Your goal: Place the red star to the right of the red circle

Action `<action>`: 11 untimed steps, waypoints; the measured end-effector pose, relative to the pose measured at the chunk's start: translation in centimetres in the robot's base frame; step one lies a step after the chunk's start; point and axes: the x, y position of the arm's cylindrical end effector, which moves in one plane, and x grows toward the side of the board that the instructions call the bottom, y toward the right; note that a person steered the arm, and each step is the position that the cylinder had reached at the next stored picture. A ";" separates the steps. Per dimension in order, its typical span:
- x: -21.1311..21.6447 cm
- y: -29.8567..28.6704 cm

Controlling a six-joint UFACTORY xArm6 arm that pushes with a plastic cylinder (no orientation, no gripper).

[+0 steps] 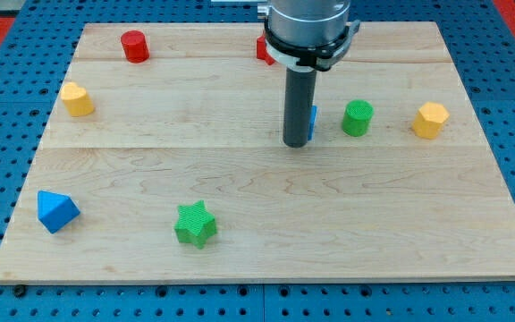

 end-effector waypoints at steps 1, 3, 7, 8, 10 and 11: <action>-0.3 1.6; -0.1 -7.1; -20.2 -2.2; -23.3 -7.5; -17.4 -14.6; -20.1 -15.4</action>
